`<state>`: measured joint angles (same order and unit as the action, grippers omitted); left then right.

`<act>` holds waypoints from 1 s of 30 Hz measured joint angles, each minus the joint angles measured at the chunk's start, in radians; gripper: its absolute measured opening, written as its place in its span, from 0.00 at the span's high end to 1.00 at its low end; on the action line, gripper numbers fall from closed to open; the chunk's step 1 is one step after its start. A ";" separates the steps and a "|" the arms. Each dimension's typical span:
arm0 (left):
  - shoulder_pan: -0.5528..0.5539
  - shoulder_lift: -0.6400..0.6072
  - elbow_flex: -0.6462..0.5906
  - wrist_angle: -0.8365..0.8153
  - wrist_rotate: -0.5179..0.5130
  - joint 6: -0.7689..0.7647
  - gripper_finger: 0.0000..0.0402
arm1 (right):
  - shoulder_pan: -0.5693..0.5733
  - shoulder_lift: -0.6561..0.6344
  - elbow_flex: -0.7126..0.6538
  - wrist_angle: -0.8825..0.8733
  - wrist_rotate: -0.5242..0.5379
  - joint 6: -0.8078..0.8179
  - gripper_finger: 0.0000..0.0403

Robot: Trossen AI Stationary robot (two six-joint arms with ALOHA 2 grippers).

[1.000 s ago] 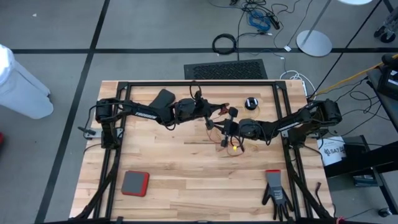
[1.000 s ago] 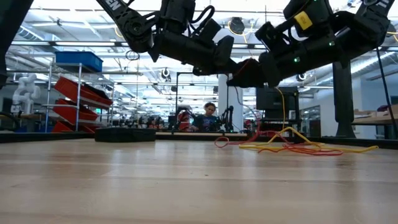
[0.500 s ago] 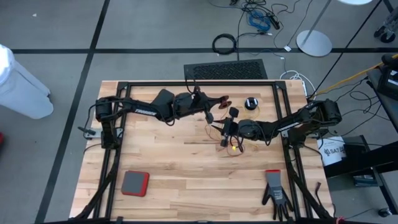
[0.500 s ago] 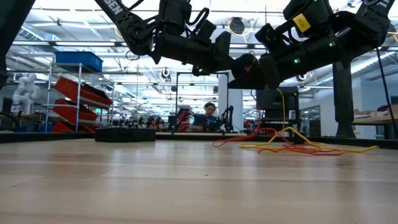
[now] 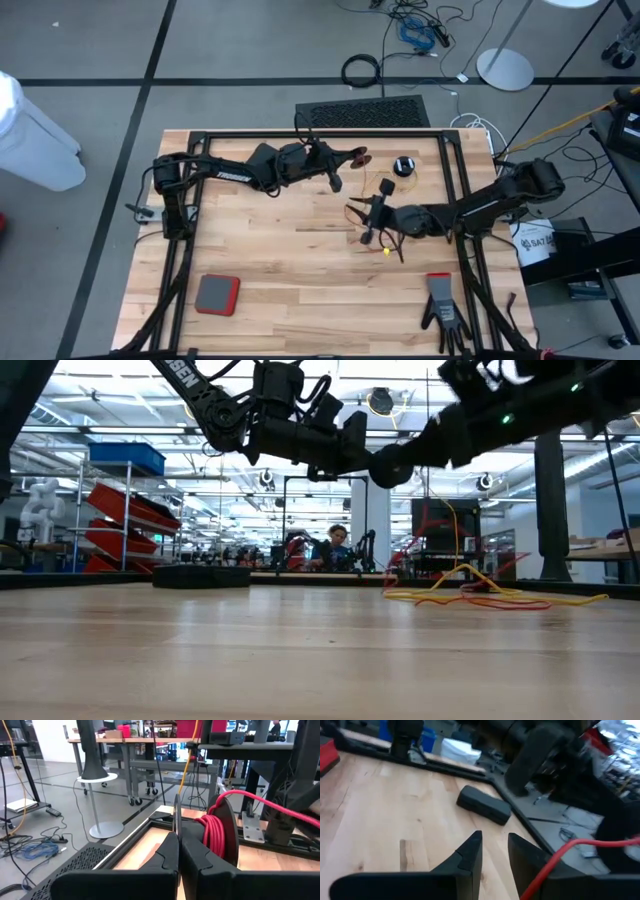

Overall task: Coil cords
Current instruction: Coil the red wire on the spool

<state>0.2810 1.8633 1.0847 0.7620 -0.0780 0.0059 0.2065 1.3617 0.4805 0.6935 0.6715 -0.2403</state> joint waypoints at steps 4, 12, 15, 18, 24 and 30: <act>0.000 0.000 0.000 0.032 0.000 0.022 1.00 | 0.041 -0.036 0.000 -0.048 0.159 0.038 0.80; -0.016 0.000 0.000 0.093 0.000 0.034 1.00 | 0.071 -0.061 0.000 -0.094 0.390 0.095 0.80; -0.022 0.000 0.000 0.094 0.000 0.053 1.00 | 0.085 -0.064 0.000 -0.080 0.439 0.086 0.80; -0.030 0.000 0.000 0.107 0.000 0.081 1.00 | 0.108 -0.065 0.000 -0.044 0.483 0.065 0.80; -0.037 0.000 0.000 0.134 0.000 0.131 1.00 | 0.143 -0.065 0.000 0.024 0.565 -0.003 0.80; -0.041 0.000 -0.001 0.130 0.000 0.134 1.00 | 0.143 -0.065 0.000 0.068 0.561 -0.032 0.82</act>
<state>0.2398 1.8633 1.0840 0.8921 -0.0784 0.1399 0.3492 1.2968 0.4805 0.7619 1.2322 -0.2724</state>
